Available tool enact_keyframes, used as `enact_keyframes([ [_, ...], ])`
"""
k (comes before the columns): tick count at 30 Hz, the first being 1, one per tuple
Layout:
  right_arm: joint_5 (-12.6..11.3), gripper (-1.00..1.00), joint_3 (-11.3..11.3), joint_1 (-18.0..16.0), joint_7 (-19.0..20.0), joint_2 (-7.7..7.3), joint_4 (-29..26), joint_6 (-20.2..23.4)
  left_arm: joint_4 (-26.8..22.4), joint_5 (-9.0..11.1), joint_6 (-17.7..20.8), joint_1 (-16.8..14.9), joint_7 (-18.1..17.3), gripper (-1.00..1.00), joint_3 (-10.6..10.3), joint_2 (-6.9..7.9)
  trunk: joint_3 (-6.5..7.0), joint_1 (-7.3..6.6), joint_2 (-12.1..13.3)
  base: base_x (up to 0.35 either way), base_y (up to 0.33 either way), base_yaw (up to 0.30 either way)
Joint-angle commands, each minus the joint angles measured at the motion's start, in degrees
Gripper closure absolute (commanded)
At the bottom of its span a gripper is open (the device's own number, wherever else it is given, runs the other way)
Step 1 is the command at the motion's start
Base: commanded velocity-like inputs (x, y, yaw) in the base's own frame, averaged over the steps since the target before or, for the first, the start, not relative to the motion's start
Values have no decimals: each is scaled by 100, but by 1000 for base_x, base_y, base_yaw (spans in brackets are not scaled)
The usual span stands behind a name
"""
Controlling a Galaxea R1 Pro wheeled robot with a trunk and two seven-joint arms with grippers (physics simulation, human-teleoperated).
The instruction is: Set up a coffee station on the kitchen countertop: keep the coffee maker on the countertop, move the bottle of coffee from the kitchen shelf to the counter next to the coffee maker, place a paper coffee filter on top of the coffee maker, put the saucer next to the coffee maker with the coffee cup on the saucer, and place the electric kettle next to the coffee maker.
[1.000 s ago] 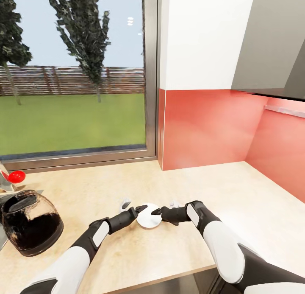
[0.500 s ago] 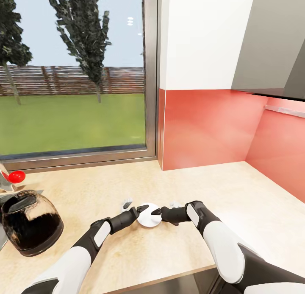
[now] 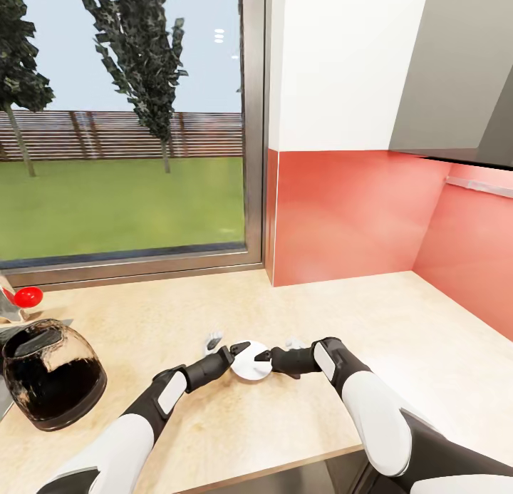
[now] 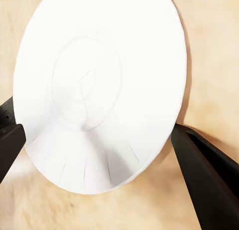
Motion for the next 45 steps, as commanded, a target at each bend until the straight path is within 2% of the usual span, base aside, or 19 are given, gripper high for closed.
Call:
enact_keyframes([
  [1, 101, -100, -25, -3, 32, 4, -12, 19, -1, 29, 52, -5, -8, -100, 22, -4, -14, 4, -13, 0, 0, 0],
  [13, 101, -100, -25, -3, 34, 4, -12, 19, -1, 29, 56, -5, -8, -100, 22, -43, -14, 4, -13, 0, 0, 0],
  [14, 101, -100, -25, -3, 36, 4, -12, 19, -1, 29, 56, -5, -8, 100, 22, -53, -14, 4, -13, 0, 0, 0],
  [32, 101, -100, -25, -3, 39, 4, -5, 19, -1, 33, 56, -5, -15, 100, 31, -50, -14, 4, -13, 0, 0, 0],
  [41, 101, -100, -27, -3, 33, 4, -33, 19, -95, 181, 60, -10, -9, 100, 47, 18, -14, 4, -13, 0, 0, 0],
  [43, 101, -100, -35, -3, 28, 4, -59, 19, -135, 275, 64, -29, -8, 100, 74, 385, -14, 4, -13, 0, 0, 0],
  [45, 101, -100, -40, -3, 20, 4, -79, 19, -139, 369, 79, -57, -15, 100, 137, 633, -14, 4, -13, 0, 0, 0],
])
